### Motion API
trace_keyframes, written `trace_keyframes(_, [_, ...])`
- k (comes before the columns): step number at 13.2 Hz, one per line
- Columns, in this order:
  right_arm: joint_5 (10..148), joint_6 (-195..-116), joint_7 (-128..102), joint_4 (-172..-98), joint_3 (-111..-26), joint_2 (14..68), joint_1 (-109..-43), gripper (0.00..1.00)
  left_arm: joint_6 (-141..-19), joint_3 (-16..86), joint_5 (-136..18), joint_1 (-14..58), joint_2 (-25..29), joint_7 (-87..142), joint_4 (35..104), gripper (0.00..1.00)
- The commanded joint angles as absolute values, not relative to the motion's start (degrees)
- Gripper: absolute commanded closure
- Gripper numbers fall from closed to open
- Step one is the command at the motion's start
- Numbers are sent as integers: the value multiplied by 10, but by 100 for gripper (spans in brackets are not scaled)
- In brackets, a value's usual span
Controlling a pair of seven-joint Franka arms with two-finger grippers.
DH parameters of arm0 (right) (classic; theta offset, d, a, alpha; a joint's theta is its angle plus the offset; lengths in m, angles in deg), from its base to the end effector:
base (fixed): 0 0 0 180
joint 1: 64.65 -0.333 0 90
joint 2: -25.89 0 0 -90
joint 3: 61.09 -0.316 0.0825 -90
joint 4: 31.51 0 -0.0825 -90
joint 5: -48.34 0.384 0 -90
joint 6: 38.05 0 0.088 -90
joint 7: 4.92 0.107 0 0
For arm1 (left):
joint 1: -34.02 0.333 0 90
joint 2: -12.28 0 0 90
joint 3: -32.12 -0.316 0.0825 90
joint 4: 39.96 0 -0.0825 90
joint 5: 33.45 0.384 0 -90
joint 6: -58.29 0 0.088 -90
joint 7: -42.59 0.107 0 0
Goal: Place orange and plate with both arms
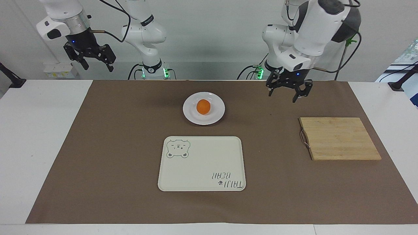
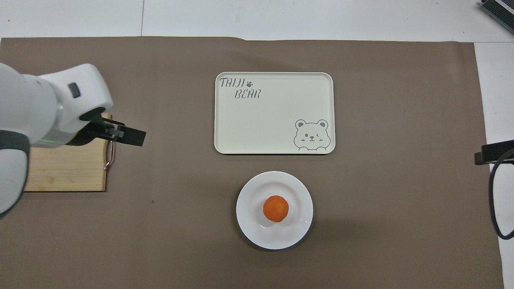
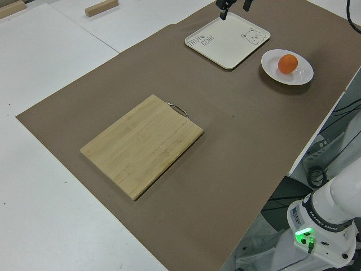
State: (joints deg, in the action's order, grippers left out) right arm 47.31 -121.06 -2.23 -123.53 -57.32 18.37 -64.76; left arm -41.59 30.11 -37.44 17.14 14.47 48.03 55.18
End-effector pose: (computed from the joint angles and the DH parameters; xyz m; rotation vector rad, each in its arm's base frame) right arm 0.4987 -0.0366 0.6666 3.1274 -0.1755 -0.0413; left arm 0.5382 -0.1490 0.6192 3.0105 -0.5270 0.1755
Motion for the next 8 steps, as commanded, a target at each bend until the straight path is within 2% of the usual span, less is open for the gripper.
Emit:
trace_keyframes(1, [478,-1209,-26,-1226,-576,190,-643,0,-361,310,-358,242,126,505,471,0])
trace_keyframes(5, [478,-1209,-26,-1226,-576,190,-643,0,-278,306,-325,294,106,597,386,0])
trace_keyframes(8, [478,-1209,-26,-1226,-576,190,-643,0,-255,301,-324,334,107,645,382,0])
